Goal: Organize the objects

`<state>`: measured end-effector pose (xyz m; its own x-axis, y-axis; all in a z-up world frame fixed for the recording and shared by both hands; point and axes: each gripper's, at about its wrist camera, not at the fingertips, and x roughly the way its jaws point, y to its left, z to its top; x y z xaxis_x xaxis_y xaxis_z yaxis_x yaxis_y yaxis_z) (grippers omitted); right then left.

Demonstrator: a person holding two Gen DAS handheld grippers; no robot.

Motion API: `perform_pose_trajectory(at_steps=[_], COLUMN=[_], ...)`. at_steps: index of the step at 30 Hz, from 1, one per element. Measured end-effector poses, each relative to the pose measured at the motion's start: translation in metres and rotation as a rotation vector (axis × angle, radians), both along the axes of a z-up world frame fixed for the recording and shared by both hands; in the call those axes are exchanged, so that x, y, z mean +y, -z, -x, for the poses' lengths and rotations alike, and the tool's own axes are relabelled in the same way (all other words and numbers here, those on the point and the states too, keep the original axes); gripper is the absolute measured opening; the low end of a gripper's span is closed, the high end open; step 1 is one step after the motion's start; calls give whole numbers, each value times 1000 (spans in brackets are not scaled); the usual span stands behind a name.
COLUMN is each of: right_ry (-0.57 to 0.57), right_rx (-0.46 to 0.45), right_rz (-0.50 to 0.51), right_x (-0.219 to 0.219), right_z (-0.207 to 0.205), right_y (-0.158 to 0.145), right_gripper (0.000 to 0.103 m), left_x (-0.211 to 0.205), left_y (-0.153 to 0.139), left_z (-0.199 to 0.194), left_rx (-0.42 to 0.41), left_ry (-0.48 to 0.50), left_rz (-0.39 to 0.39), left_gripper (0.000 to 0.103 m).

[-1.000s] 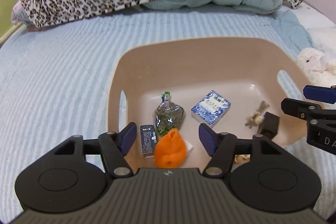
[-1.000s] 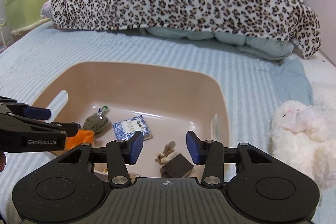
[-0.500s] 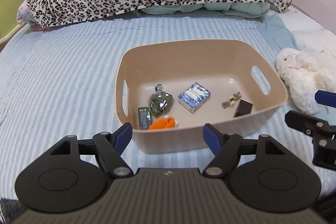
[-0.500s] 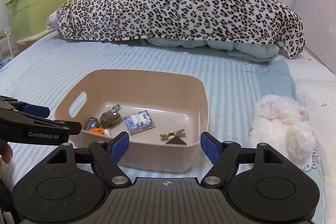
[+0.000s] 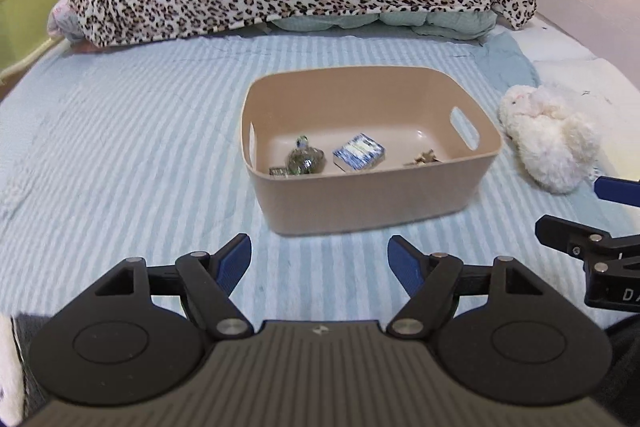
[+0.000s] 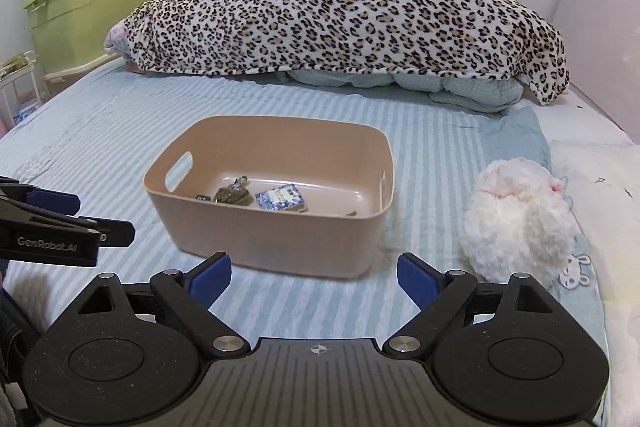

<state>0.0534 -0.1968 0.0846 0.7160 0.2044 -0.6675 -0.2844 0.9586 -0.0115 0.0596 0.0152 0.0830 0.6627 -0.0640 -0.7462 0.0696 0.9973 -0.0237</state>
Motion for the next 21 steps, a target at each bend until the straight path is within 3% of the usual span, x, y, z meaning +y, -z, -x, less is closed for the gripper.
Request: perform_pose_trajectory(at_steps=[8,21], right_ry=[-12,-9], right_rx=[3,33], right_rz=[-3,-34], right_x=[-5,-9], right_z=[31,67], right_y=[-8,-6], right_gripper=[92,94], left_x=[-4,-5], left_y=[-9,-7], left_z=[39,75], left_rx=[-38,-38], left_ry=[28,58], left_rz=[-34,-15], left_gripper=[76,76])
